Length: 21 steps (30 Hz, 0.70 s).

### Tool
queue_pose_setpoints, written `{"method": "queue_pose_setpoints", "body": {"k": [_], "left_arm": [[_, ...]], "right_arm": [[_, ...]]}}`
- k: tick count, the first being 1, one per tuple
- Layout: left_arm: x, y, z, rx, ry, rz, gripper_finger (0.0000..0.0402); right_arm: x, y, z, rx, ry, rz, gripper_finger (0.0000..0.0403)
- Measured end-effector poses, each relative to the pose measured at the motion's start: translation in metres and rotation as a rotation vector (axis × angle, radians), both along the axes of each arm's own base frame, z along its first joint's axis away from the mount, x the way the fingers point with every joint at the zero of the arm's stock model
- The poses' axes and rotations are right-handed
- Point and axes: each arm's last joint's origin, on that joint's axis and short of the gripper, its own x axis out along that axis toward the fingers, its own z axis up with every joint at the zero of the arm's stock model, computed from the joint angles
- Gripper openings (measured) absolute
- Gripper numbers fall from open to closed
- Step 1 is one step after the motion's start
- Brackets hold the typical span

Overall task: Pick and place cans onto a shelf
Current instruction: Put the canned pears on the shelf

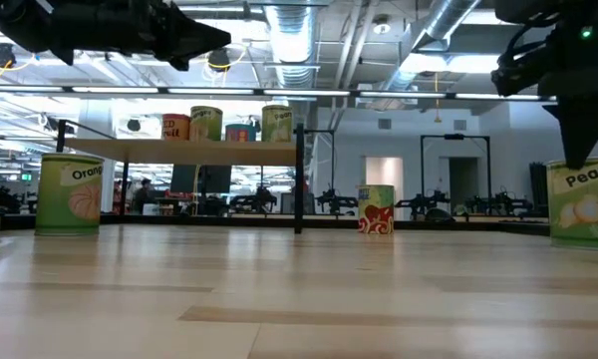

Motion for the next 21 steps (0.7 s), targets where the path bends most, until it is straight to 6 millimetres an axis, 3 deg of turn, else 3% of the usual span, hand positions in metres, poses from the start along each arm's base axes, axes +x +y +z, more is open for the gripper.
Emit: {"method": "queue_pose_setpoints", "body": {"k": [5, 12, 15, 21], "left_arm": [[-0.015, -0.002, 0.004, -0.026, 0.032, 0.010, 0.0000], [-0.038, -0.005, -0.010, -0.055, 0.057, 0.062, 0.0000], [-0.046, -0.005, -0.019, -0.051, 0.021, 0.101, 0.0000], [-0.056, -0.002, -0.019, -0.030, -0.043, 0.137, 0.0000]], "right_arm": [[0.007, 0.001, 0.011, -0.015, -0.026, 0.085, 0.0039], [0.035, -0.004, 0.060, -0.036, -0.215, 0.251, 0.0010], [0.053, -0.012, 0.080, -0.064, -0.273, 0.317, 0.0007], [0.101, -0.032, 0.125, -0.125, -0.339, 0.452, 0.0010]]}}
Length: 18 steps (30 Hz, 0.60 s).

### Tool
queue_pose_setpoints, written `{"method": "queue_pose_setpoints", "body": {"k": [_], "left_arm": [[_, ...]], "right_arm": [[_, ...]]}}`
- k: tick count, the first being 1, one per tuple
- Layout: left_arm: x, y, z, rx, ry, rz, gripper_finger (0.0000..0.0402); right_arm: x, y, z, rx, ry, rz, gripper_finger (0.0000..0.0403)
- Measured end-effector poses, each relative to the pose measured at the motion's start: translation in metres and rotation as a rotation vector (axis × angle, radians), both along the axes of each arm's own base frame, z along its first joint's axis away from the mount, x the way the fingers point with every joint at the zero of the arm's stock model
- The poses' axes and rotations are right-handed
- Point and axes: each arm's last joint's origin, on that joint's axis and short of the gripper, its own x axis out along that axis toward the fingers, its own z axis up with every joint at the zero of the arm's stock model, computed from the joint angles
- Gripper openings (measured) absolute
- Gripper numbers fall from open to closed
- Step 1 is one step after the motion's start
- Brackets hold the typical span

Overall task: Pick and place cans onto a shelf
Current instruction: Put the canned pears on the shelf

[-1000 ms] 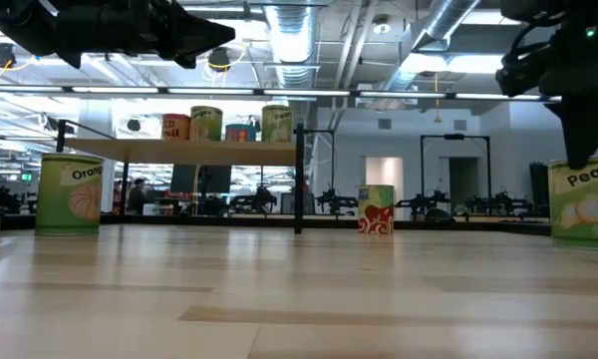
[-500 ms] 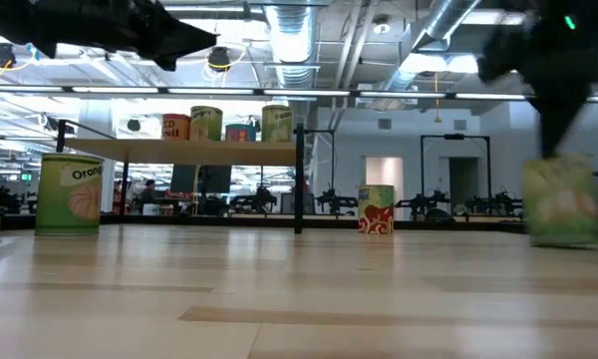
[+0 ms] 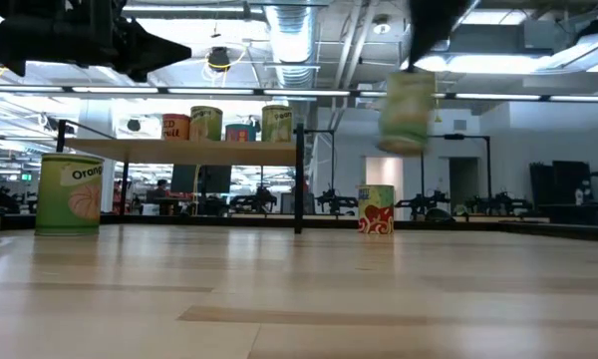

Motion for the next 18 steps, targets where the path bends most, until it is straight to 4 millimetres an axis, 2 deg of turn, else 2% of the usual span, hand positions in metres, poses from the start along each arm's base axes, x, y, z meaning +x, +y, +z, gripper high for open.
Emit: {"method": "queue_pose_setpoints", "body": {"k": [6, 12, 14, 16, 18], "left_arm": [[-0.001, 0.002, -0.002, -0.009, 0.014, 0.018, 0.0000], [-0.001, 0.003, -0.003, -0.021, 0.032, 0.029, 0.0000], [-0.001, 0.003, -0.004, -0.028, 0.041, 0.029, 0.0000], [-0.001, 0.003, -0.006, -0.033, 0.054, 0.030, 0.0000], [-0.001, 0.003, -0.006, -0.033, 0.054, 0.029, 0.0000]], "right_arm": [[0.058, -0.029, 0.043, -0.067, -0.089, 0.060, 0.0010], [0.110, -0.062, 0.067, -0.132, -0.144, 0.191, 0.0011], [0.122, -0.074, 0.070, -0.157, -0.155, 0.204, 0.0011], [0.134, -0.085, 0.061, -0.187, -0.151, 0.207, 0.0011], [0.136, -0.096, 0.052, -0.204, -0.124, 0.221, 0.0011]]}}
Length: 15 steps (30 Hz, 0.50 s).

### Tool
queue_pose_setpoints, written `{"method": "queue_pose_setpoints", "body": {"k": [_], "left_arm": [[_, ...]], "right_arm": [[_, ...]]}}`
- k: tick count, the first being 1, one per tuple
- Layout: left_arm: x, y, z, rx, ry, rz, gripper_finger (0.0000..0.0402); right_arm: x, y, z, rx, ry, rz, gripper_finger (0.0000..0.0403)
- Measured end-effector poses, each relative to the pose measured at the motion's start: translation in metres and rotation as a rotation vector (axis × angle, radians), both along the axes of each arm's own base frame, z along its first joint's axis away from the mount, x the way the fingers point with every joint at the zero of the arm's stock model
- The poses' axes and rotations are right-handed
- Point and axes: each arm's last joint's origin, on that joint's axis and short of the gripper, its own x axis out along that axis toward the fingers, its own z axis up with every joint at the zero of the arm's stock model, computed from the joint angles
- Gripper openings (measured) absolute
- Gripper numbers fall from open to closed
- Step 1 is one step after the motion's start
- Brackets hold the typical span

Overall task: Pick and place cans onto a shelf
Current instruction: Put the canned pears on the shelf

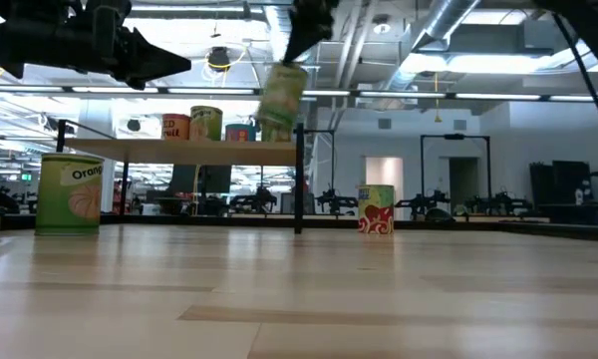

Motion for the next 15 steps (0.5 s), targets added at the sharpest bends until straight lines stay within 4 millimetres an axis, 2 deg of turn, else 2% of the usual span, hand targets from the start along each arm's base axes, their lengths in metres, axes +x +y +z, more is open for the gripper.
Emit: {"method": "queue_pose_setpoints", "body": {"k": [5, 11, 15], "left_arm": [[0.000, 0.000, 0.000, 0.001, -0.003, -0.001, 0.0000], [0.000, 0.000, 0.001, 0.002, -0.007, -0.010, 0.0000], [0.000, 0.000, 0.001, -0.004, -0.009, -0.017, 0.0000]], "right_arm": [[0.010, -0.025, -0.024, -0.012, 0.075, -0.031, 0.0011], [0.021, -0.031, -0.035, -0.028, 0.070, -0.023, 0.0011], [0.021, -0.033, -0.036, -0.030, 0.078, -0.020, 0.0011]]}}
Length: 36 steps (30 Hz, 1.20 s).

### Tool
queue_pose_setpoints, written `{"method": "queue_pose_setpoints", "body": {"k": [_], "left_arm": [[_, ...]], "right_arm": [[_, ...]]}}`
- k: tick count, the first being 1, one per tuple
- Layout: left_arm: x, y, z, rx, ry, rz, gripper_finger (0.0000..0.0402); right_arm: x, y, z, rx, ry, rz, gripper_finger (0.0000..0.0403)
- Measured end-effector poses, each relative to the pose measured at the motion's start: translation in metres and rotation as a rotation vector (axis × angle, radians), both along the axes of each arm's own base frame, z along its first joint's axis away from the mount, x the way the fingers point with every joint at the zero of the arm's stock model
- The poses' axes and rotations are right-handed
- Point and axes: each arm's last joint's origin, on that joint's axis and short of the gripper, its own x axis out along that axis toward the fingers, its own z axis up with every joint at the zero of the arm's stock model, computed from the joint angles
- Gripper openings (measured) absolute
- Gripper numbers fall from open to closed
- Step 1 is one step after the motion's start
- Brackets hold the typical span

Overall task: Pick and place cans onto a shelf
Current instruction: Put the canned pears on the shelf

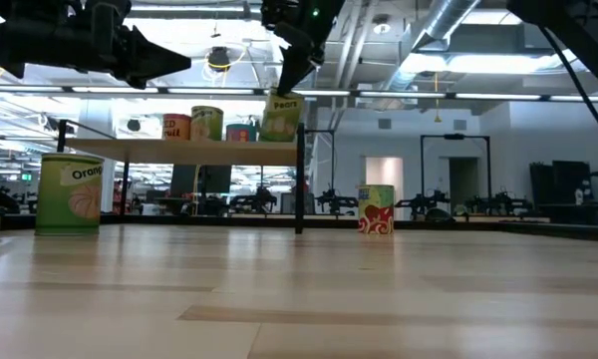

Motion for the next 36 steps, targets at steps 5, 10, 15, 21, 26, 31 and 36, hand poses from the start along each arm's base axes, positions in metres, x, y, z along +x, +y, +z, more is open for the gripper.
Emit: {"method": "queue_pose_setpoints", "body": {"k": [5, 10, 15, 21, 26, 31, 36], "left_arm": [[0.000, 0.000, 0.000, -0.003, -0.001, -0.002, 0.0000], [0.000, 0.000, 0.000, -0.003, -0.001, -0.002, 0.0000], [0.000, 0.000, 0.000, -0.003, -0.001, -0.002, 0.0000], [0.000, 0.000, 0.000, -0.007, -0.002, -0.002, 0.0000], [0.000, 0.000, 0.000, -0.007, -0.002, -0.002, 0.0000], [0.000, 0.000, 0.000, -0.012, -0.004, -0.012, 0.0000], [0.000, 0.000, 0.000, -0.013, -0.002, -0.018, 0.0000]], "right_arm": [[-0.003, 0.002, 0.007, -0.005, -0.017, 0.006, 0.0011], [-0.007, 0.002, 0.017, -0.014, -0.057, 0.006, 0.0012], [-0.008, 0.002, 0.015, -0.011, -0.044, 0.005, 0.0012], [-0.006, 0.001, 0.012, -0.012, -0.029, 0.009, 0.0015], [-0.007, 0.001, 0.012, -0.013, -0.030, 0.007, 0.0049], [-0.005, 0.000, 0.014, -0.021, -0.052, 0.005, 0.0072], [-0.004, -0.001, 0.019, -0.061, -0.077, 0.026, 0.0073]]}}
